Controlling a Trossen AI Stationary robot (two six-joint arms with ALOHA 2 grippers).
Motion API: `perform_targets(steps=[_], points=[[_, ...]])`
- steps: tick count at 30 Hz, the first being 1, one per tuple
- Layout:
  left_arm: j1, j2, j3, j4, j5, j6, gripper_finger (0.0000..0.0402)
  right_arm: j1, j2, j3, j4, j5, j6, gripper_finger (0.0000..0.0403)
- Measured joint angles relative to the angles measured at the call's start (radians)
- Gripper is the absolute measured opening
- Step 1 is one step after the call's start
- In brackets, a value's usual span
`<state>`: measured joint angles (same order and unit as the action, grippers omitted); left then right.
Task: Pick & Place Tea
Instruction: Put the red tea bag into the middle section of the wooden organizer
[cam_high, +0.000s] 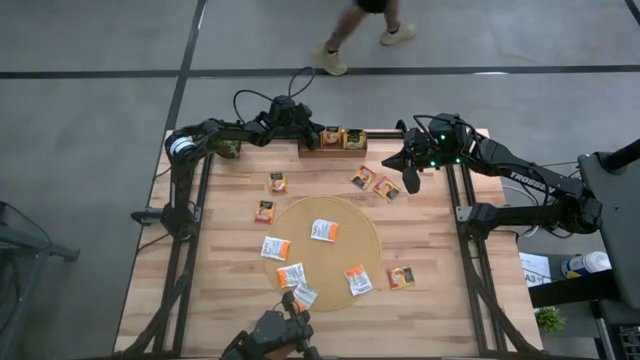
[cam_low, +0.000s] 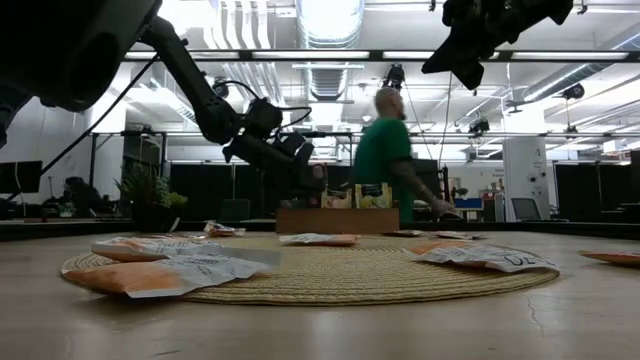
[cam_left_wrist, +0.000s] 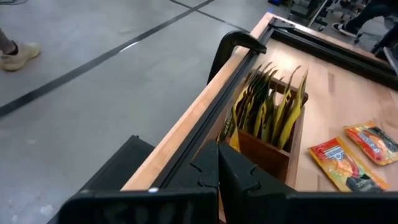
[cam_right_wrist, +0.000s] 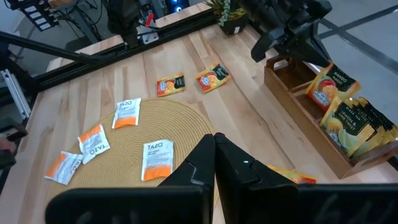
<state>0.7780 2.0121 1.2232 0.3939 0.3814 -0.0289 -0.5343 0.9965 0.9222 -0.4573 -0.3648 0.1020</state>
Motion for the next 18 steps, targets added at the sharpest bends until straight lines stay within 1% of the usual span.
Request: perform_targets(steps=[9,18], points=[[0.001,0.000,0.000,-0.001,-0.014,0.031,0.0000,0.000,0.000,0.000,0.000,0.000,0.000,0.0009],[0.001,0.000,0.000,-0.001,-0.015,0.029,0.0000,0.000,0.000,0.000,0.000,0.000,0.000,0.0009]])
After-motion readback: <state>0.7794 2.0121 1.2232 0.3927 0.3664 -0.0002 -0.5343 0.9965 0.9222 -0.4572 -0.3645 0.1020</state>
